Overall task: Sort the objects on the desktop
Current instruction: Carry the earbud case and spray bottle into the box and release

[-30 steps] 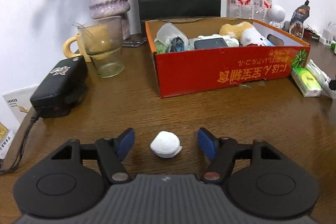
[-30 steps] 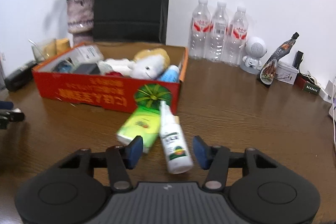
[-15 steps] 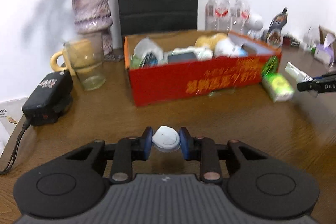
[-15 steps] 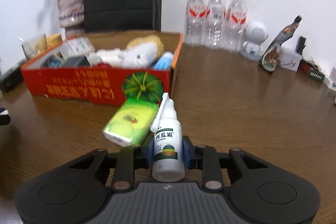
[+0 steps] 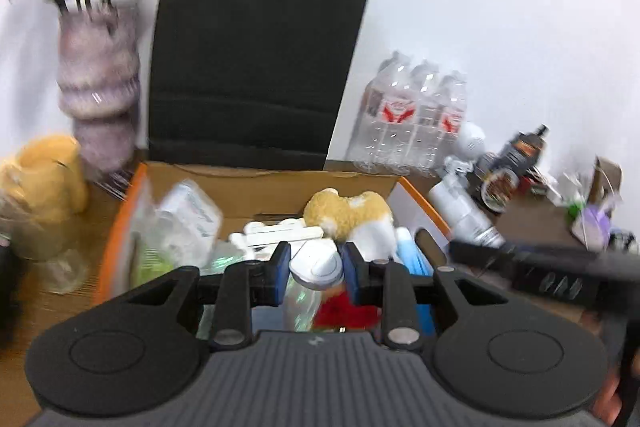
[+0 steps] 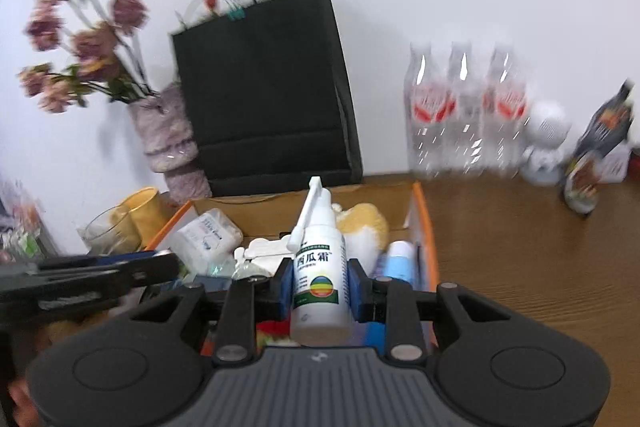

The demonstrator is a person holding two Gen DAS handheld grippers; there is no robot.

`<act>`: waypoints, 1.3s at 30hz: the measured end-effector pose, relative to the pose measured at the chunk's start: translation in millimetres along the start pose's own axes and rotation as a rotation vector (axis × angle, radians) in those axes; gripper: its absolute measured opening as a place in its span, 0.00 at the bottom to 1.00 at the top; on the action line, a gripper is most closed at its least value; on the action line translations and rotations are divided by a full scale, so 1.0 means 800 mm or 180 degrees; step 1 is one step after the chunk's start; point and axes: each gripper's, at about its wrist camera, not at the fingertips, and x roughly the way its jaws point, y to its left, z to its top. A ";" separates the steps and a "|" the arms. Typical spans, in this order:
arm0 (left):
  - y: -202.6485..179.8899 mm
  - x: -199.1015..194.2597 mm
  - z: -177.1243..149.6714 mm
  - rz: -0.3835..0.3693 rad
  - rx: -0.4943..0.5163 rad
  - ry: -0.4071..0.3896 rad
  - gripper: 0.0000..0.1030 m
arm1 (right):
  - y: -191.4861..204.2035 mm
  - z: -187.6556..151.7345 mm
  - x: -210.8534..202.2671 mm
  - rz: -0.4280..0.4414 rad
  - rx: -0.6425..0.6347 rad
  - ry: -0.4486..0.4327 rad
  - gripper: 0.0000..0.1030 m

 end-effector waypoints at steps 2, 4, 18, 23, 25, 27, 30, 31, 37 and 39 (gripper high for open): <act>0.003 0.031 -0.002 0.0009 -0.0109 0.0087 0.27 | -0.005 0.000 0.034 -0.0015 0.0117 0.0122 0.25; 0.002 0.050 -0.008 0.0048 -0.0058 0.0217 0.27 | -0.009 -0.005 0.062 -0.0022 0.0165 0.0293 0.25; 0.015 0.018 0.011 0.0367 -0.0041 0.0147 1.00 | -0.015 0.003 0.062 -0.0370 0.0403 0.0791 0.91; 0.007 0.011 0.015 0.0747 0.0326 0.0485 1.00 | -0.004 0.009 0.054 -0.0503 0.0236 0.0939 1.00; 0.008 0.015 0.011 0.0896 0.0448 0.0610 1.00 | 0.001 0.010 0.058 -0.0542 0.0091 0.1048 1.00; 0.015 0.024 0.007 0.0944 0.0421 0.0777 1.00 | 0.004 0.009 0.064 -0.0486 0.0010 0.1162 1.00; 0.030 0.036 0.004 0.0823 0.0267 0.1111 1.00 | 0.007 0.008 0.068 -0.0466 0.0057 0.1278 1.00; 0.034 0.036 0.003 0.0809 0.0231 0.1138 1.00 | 0.009 0.007 0.068 -0.0470 0.0040 0.1299 1.00; 0.044 0.026 0.010 0.0880 0.0080 0.1036 1.00 | 0.018 0.006 0.068 -0.0479 0.0051 0.1433 1.00; 0.045 0.025 0.011 0.0897 0.0070 0.1026 1.00 | 0.021 0.004 0.068 -0.0482 0.0036 0.1422 1.00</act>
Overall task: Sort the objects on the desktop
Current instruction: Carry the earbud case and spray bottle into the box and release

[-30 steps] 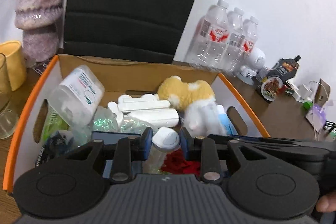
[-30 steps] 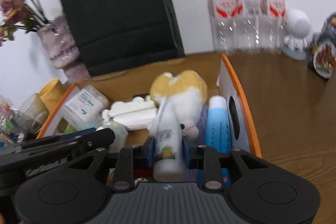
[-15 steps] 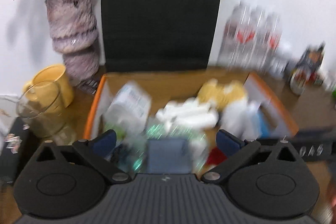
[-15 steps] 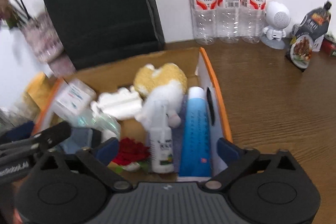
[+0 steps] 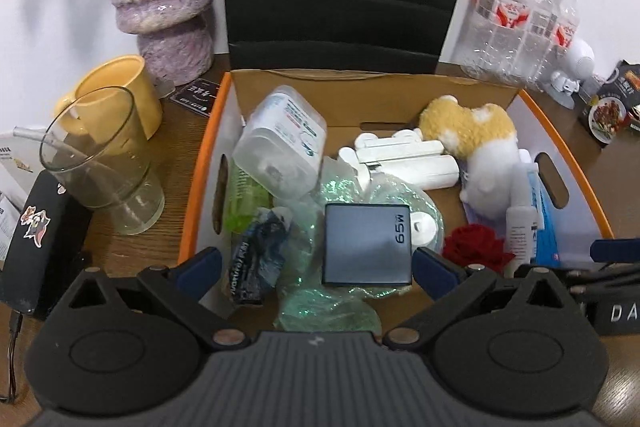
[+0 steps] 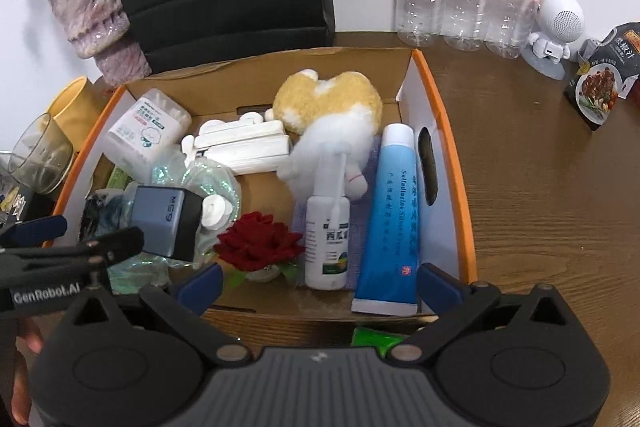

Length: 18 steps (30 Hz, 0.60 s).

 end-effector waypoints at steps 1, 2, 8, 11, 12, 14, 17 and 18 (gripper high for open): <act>0.000 0.000 0.000 0.0006 -0.0002 0.0002 1.00 | 0.002 -0.001 0.001 -0.0012 -0.0011 0.0003 1.00; -0.001 0.000 0.000 0.0011 0.0000 0.0008 1.00 | 0.004 -0.001 0.003 -0.0032 -0.0017 0.0015 1.00; -0.010 0.003 -0.002 0.0024 0.0062 -0.0001 1.00 | 0.009 -0.003 0.006 -0.0094 -0.0037 0.0044 1.00; -0.011 -0.003 -0.004 0.0021 0.0055 -0.0017 1.00 | 0.008 -0.004 0.001 -0.0083 -0.0021 0.0025 1.00; -0.012 -0.008 -0.005 0.0029 0.0055 -0.0045 1.00 | 0.007 -0.003 -0.001 -0.0080 -0.0011 0.0019 1.00; -0.015 -0.020 -0.007 0.0058 0.0059 -0.0129 1.00 | 0.004 -0.004 -0.010 -0.0089 0.0026 -0.0025 1.00; -0.018 -0.040 -0.013 -0.0023 0.0036 -0.0195 1.00 | 0.003 -0.010 -0.031 -0.0084 0.0039 -0.0145 1.00; -0.020 -0.045 -0.016 -0.0041 0.0050 -0.0196 1.00 | 0.003 -0.015 -0.039 -0.0092 0.0045 -0.0186 1.00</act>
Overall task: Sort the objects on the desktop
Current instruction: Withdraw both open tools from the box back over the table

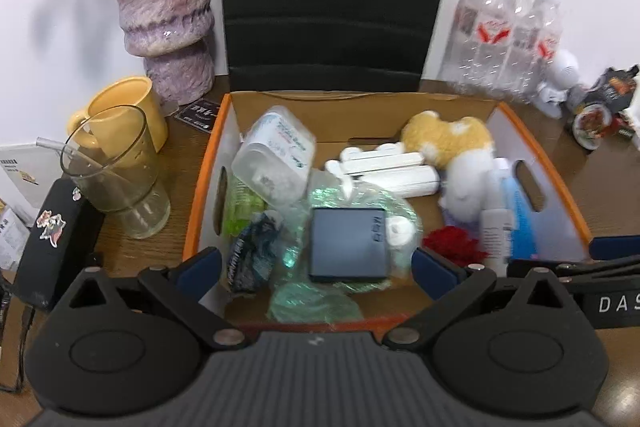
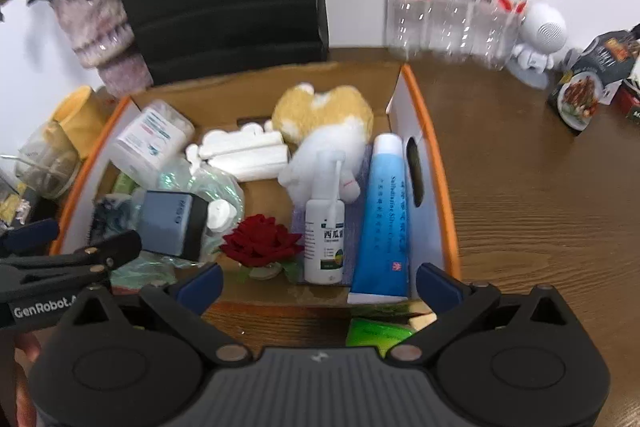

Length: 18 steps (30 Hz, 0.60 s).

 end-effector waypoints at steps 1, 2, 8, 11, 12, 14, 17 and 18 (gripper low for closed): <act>-0.002 -0.007 -0.003 0.0010 0.0024 -0.0011 1.00 | 0.000 -0.005 -0.010 -0.0004 0.0011 -0.0049 1.00; -0.004 -0.014 -0.006 0.0032 0.0050 -0.0032 1.00 | -0.001 -0.012 -0.021 -0.0001 0.0014 -0.0102 1.00; -0.011 -0.078 -0.034 0.0055 0.0092 -0.0290 1.00 | 0.000 -0.065 -0.068 0.0005 -0.0019 -0.0260 1.00; -0.019 -0.111 -0.060 0.0022 0.0143 -0.0428 1.00 | 0.006 -0.095 -0.091 -0.0089 -0.0114 -0.0391 1.00; -0.021 -0.122 -0.070 0.0011 0.0152 -0.0487 1.00 | 0.008 -0.106 -0.099 -0.0088 -0.0147 -0.0450 1.00; -0.024 -0.141 -0.098 -0.0003 0.0142 -0.0690 1.00 | 0.010 -0.130 -0.116 -0.0086 -0.0195 -0.0626 1.00; -0.018 -0.166 -0.168 -0.0101 -0.0021 -0.1251 1.00 | 0.008 -0.185 -0.142 -0.0104 -0.0197 -0.1162 1.00; -0.015 -0.170 -0.193 -0.0136 -0.0050 -0.1366 1.00 | 0.007 -0.209 -0.145 -0.0086 -0.0206 -0.1341 1.00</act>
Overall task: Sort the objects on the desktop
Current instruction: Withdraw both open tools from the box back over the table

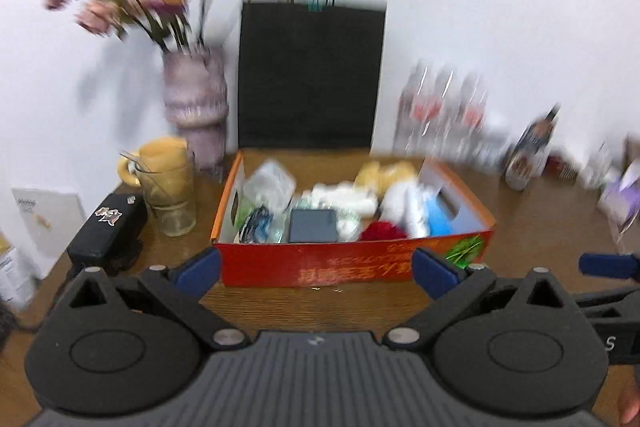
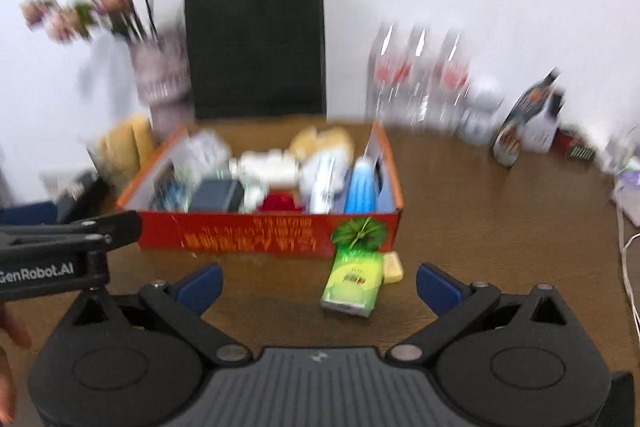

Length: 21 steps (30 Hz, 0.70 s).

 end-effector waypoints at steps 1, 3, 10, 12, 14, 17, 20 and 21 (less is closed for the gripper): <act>0.002 -0.010 -0.020 -0.0008 -0.0013 -0.0019 1.00 | 0.001 -0.024 -0.012 0.0025 -0.0010 -0.0165 1.00; 0.006 -0.023 -0.054 -0.0016 -0.0065 -0.0015 1.00 | 0.002 -0.071 -0.025 0.0116 0.0002 -0.0389 1.00; 0.006 -0.017 -0.119 0.0192 0.0064 0.0136 1.00 | 0.012 -0.130 -0.001 0.0125 -0.0149 -0.0035 1.00; 0.008 -0.009 -0.123 0.0225 0.0036 0.0221 1.00 | 0.009 -0.132 0.013 0.0111 -0.0091 0.0102 1.00; 0.010 -0.001 -0.127 0.0208 -0.0027 0.0302 1.00 | 0.007 -0.136 0.022 0.0102 -0.0045 0.0164 1.00; 0.013 0.006 -0.131 0.0176 -0.0089 0.0409 1.00 | 0.004 -0.139 0.029 0.0082 0.0002 0.0256 1.00; 0.017 0.007 -0.133 0.0119 -0.0180 0.0455 1.00 | 0.001 -0.142 0.032 0.0079 0.0055 0.0329 1.00; 0.018 0.008 -0.135 0.0098 -0.0197 0.0476 1.00 | 0.003 -0.144 0.032 0.0062 0.0049 0.0340 1.00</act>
